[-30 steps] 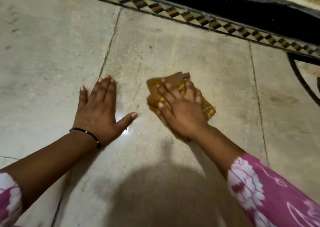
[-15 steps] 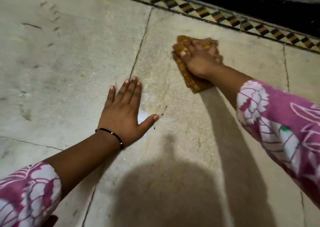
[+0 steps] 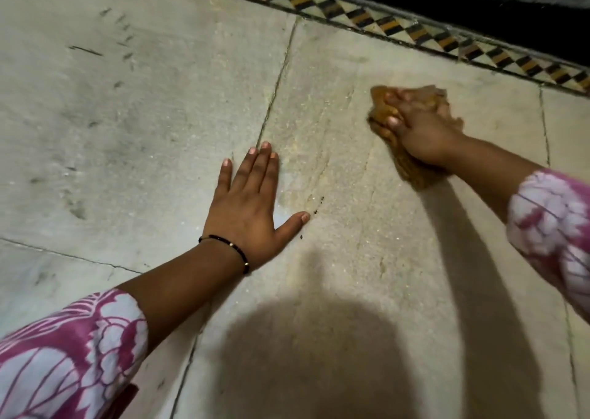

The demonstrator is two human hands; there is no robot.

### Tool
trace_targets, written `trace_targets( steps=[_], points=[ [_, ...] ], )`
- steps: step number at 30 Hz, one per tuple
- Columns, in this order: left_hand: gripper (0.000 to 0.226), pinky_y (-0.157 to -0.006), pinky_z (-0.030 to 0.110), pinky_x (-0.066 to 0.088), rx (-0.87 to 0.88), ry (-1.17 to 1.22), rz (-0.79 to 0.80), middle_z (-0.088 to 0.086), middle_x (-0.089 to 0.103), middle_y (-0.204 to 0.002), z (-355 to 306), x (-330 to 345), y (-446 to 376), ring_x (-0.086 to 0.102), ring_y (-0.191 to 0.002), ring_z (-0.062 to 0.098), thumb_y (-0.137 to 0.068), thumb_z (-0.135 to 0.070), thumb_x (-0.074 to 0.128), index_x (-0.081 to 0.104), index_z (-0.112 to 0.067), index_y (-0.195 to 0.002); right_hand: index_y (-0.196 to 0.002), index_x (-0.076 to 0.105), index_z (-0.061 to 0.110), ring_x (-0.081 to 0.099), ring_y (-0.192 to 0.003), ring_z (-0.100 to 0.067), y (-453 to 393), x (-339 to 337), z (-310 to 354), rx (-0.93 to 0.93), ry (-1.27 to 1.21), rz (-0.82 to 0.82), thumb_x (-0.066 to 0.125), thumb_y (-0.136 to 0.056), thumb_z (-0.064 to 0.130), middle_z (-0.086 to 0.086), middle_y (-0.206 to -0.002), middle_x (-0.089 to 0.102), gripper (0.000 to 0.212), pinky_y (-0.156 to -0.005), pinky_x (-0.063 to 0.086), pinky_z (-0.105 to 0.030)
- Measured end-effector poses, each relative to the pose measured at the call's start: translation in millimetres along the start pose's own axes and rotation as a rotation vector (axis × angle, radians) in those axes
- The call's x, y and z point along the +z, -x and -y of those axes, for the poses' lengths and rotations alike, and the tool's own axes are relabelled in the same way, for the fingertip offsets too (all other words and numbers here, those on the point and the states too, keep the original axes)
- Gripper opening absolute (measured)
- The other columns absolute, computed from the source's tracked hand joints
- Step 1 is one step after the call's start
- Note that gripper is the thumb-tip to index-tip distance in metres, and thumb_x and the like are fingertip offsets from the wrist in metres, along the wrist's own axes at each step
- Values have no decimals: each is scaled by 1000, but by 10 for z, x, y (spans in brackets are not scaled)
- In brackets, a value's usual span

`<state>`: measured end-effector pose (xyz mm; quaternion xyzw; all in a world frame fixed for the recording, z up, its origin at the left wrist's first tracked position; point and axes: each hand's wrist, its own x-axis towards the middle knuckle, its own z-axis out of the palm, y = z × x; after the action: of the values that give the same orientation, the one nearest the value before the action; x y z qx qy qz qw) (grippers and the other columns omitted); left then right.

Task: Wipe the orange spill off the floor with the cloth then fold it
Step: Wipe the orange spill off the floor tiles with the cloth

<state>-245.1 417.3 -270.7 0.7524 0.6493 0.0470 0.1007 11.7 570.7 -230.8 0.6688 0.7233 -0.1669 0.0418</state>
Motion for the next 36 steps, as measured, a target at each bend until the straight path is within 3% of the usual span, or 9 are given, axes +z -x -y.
trace_targets(
  steps=[5,8,12,15,19,23,28,33,36],
  points=[
    [93,-118,45,-4,-3,-24,3,5,-4,-160,4,-9,3,-5,-146,18,-83,-75,8,2,-11,-151,-148,15,43,-9,-143,-39,72,241,788,-216,65,64,27,-99,49,13,-159,3,51,-112,-5,-61],
    [93,-118,44,-4,2,-26,4,5,-2,-160,8,-2,4,-4,-147,18,-83,-74,10,3,-10,-151,-146,15,47,-6,-144,-34,703,453,626,-299,71,0,19,-96,56,22,-157,1,52,-111,-7,-58],
    [92,-117,44,-8,15,-33,6,5,-2,-160,26,-7,12,-4,-146,18,-84,-74,10,2,-11,-151,-144,14,51,4,-144,-32,1323,460,-181,-67,98,-33,3,-82,66,27,-154,-1,65,-113,1,-53],
    [91,-115,48,-14,-5,-50,2,5,-4,-160,-6,-12,18,-6,-146,18,-84,-73,7,1,-11,-151,-145,14,51,3,-143,-34,1253,307,-640,152,37,-32,16,-90,63,23,-156,2,56,-112,5,-59],
    [93,-114,49,-16,-23,-77,11,4,-7,-160,-28,-19,8,-8,-146,18,-82,-74,5,-3,-12,-151,-145,15,50,4,-143,-36,580,161,-473,287,-71,-64,21,-92,65,16,-158,6,56,-112,3,-60],
    [92,-115,49,-14,-17,-76,11,3,-7,-160,-21,2,4,-7,-146,18,-82,-74,6,-2,-12,-151,-147,16,44,-3,-143,-40,460,375,295,-4,-29,28,22,-94,60,13,-159,3,55,-112,0,-61],
    [92,-116,50,-10,-17,-69,6,4,-4,-160,-6,14,8,-4,-147,19,-83,-74,9,0,-13,-151,-147,11,46,-3,-144,-34,1630,715,405,-246,97,-56,19,-95,55,21,-157,-2,53,-113,-3,-56],
    [93,-117,47,-9,-8,-62,25,4,-5,-160,-2,8,17,-5,-146,18,-82,-74,7,-1,-12,-151,-147,14,45,10,-143,-35,2152,611,-678,103,115,-35,4,-88,60,16,-157,5,61,-114,6,-55],
    [93,-116,46,-11,-26,-51,31,5,-7,-159,-34,-19,28,-8,-146,18,-82,-73,7,-2,-11,-151,-147,17,44,5,-143,-36,1682,424,-886,333,-15,-110,15,-95,59,16,-158,5,54,-113,5,-58]
  ],
)
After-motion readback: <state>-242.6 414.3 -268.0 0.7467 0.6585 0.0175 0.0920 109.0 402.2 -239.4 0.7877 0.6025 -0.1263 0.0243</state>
